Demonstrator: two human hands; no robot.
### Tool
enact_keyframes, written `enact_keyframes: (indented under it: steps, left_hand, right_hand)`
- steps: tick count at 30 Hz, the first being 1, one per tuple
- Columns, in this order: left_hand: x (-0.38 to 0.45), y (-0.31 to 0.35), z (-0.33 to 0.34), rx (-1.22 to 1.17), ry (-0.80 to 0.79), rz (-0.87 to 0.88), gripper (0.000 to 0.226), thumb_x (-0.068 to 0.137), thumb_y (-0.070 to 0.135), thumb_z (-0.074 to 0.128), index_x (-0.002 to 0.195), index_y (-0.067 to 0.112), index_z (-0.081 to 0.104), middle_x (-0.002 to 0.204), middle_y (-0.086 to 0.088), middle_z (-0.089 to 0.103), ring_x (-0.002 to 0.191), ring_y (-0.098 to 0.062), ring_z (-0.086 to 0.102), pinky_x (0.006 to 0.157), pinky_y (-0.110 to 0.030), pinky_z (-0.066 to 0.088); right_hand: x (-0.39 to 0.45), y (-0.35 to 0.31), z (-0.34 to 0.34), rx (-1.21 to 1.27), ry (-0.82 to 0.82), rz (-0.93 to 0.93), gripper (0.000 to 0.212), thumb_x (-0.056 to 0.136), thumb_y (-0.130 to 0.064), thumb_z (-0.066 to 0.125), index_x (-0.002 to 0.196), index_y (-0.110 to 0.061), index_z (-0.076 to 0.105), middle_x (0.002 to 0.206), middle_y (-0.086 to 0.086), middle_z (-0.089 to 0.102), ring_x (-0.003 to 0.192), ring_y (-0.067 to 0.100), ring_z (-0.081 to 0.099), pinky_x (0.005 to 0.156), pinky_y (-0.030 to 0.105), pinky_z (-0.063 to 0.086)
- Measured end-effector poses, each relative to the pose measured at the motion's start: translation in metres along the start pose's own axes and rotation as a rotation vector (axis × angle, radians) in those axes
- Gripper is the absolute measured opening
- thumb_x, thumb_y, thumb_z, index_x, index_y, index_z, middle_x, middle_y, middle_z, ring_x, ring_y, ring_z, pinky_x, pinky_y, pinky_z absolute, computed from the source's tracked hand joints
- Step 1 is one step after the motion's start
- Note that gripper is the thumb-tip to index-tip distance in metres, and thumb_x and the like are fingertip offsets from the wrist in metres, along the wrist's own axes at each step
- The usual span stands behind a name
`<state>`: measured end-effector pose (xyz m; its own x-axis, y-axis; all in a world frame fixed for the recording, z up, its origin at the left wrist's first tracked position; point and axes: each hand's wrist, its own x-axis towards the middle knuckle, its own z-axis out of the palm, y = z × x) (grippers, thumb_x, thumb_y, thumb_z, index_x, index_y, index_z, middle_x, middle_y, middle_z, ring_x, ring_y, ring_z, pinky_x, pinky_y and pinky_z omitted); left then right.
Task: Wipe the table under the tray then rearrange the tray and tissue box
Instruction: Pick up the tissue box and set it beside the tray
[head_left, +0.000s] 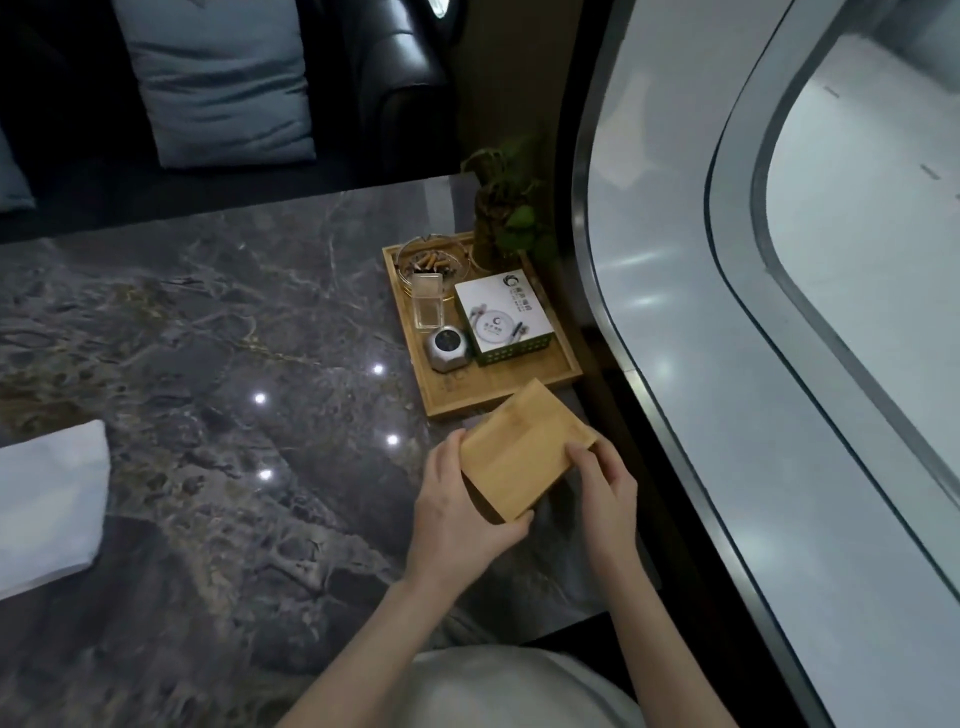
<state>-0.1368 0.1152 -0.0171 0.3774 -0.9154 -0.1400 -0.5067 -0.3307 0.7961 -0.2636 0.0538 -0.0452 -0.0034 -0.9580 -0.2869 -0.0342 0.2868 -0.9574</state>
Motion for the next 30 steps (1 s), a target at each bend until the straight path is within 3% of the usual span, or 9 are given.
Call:
enact_keyframes:
  steps: [4,7,11,16,18,20,22,25,30]
  left_hand:
    - [-0.002,0.002,0.01,0.017,0.001,0.026,0.099,0.055,0.035,0.082,0.134,0.021,0.026,0.131,0.002,0.036,0.107,0.002,0.028,0.089,-0.018,0.028]
    - [-0.003,0.003,0.013,0.019,-0.015,0.036,0.103,0.058,0.037,0.081,0.139,0.023,0.018,0.137,0.001,0.031,0.115,-0.004,0.031,0.093,-0.019,0.027]
    - [-0.005,0.0,0.012,-0.023,-0.057,-0.011,0.131,0.055,0.044,0.082,0.141,0.034,-0.016,0.154,-0.001,0.01,0.141,-0.016,0.015,0.115,-0.035,0.02]
    - [-0.009,-0.01,0.01,0.082,-0.086,-0.031,0.143,0.05,0.058,0.079,0.117,0.044,-0.046,0.155,0.002,-0.021,0.143,-0.015,-0.012,0.119,-0.041,0.001]
    - [-0.012,-0.01,0.009,0.081,-0.113,-0.052,0.142,0.052,0.058,0.077,0.127,0.036,-0.041,0.156,0.001,-0.016,0.144,-0.015,-0.009,0.119,-0.04,0.003]
    - [-0.013,-0.012,0.009,0.043,-0.124,-0.072,0.133,0.056,0.054,0.077,0.142,0.027,-0.021,0.157,-0.001,0.004,0.144,-0.017,0.007,0.117,-0.038,0.013]
    - [-0.014,-0.012,0.009,0.023,-0.108,-0.079,0.123,0.059,0.049,0.078,0.146,0.021,-0.004,0.153,-0.002,0.022,0.14,-0.017,0.023,0.113,-0.034,0.023]
    - [-0.013,-0.011,0.009,0.009,-0.098,-0.069,0.119,0.061,0.045,0.079,0.147,0.015,0.002,0.149,-0.004,0.034,0.136,-0.017,0.032,0.11,-0.031,0.028]
    - [-0.007,-0.015,0.002,-0.072,-0.094,-0.115,0.116,0.057,0.051,0.078,0.147,0.016,0.015,0.142,-0.001,0.044,0.131,-0.015,0.039,0.105,-0.026,0.033]
  right_hand:
    - [0.002,0.003,-0.009,-0.005,-0.01,-0.013,0.018,0.091,-0.023,0.054,0.097,-0.039,0.061,0.102,-0.015,0.063,0.102,0.004,0.057,0.088,0.026,0.045]
    - [0.002,0.003,-0.011,-0.018,-0.018,-0.017,0.016,0.091,-0.024,0.053,0.102,-0.034,0.059,0.102,-0.016,0.061,0.101,0.003,0.056,0.086,0.024,0.044]
    - [0.006,0.006,-0.019,-0.029,-0.019,0.009,0.029,0.096,-0.029,0.04,0.115,-0.02,0.06,0.112,-0.006,0.062,0.11,0.01,0.055,0.095,0.03,0.044]
    - [0.008,0.007,-0.026,-0.026,-0.033,0.047,0.044,0.099,-0.039,0.025,0.135,-0.023,0.045,0.133,-0.003,0.052,0.124,0.011,0.046,0.106,0.03,0.033]
    - [0.007,0.006,-0.026,-0.012,-0.062,0.079,0.045,0.098,-0.041,0.024,0.135,-0.025,0.044,0.135,-0.003,0.051,0.126,0.011,0.044,0.109,0.031,0.03]
    - [0.008,0.006,-0.024,-0.004,-0.088,0.108,0.043,0.098,-0.042,0.025,0.129,-0.025,0.05,0.127,-0.006,0.056,0.124,0.013,0.046,0.106,0.032,0.031]
    - [0.007,0.005,-0.023,-0.024,-0.103,0.122,0.041,0.097,-0.042,0.027,0.121,-0.025,0.056,0.117,-0.008,0.06,0.12,0.014,0.049,0.101,0.031,0.034]
    - [0.008,0.001,-0.024,-0.086,-0.109,0.101,0.044,0.097,-0.041,0.03,0.125,-0.019,0.056,0.123,0.0,0.06,0.119,0.016,0.051,0.104,0.032,0.037]
    - [0.009,-0.018,-0.025,-0.174,-0.12,0.054,0.042,0.097,-0.038,0.034,0.127,-0.017,0.055,0.103,-0.014,0.058,0.11,0.009,0.051,0.082,0.013,0.036]
